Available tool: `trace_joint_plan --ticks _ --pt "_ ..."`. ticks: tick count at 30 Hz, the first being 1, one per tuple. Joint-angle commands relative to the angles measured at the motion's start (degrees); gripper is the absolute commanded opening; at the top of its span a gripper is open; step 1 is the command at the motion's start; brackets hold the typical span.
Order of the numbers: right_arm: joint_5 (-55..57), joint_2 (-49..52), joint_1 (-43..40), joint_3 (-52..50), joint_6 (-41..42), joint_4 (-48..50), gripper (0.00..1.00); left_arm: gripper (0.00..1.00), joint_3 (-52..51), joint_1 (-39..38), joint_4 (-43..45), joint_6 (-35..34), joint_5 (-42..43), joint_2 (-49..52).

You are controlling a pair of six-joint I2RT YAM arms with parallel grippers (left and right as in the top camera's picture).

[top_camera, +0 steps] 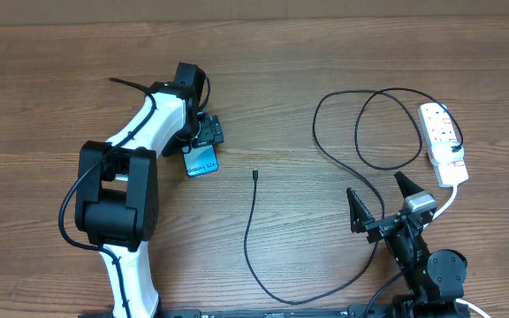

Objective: Plug charger to phone and switch on socket

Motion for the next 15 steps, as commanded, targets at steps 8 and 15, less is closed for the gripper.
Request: trace_joint_plan --ticks 8,15 --pt "0.11 -0.35 0.17 -0.59 0.22 0.35 1.00 0.86 -4.68 1.25 2.25 1.14 2.89 9.46" --pt "0.11 -0.35 0.17 -0.59 0.22 0.35 1.00 0.69 -4.74 1.22 0.85 1.11 2.97 9.46"
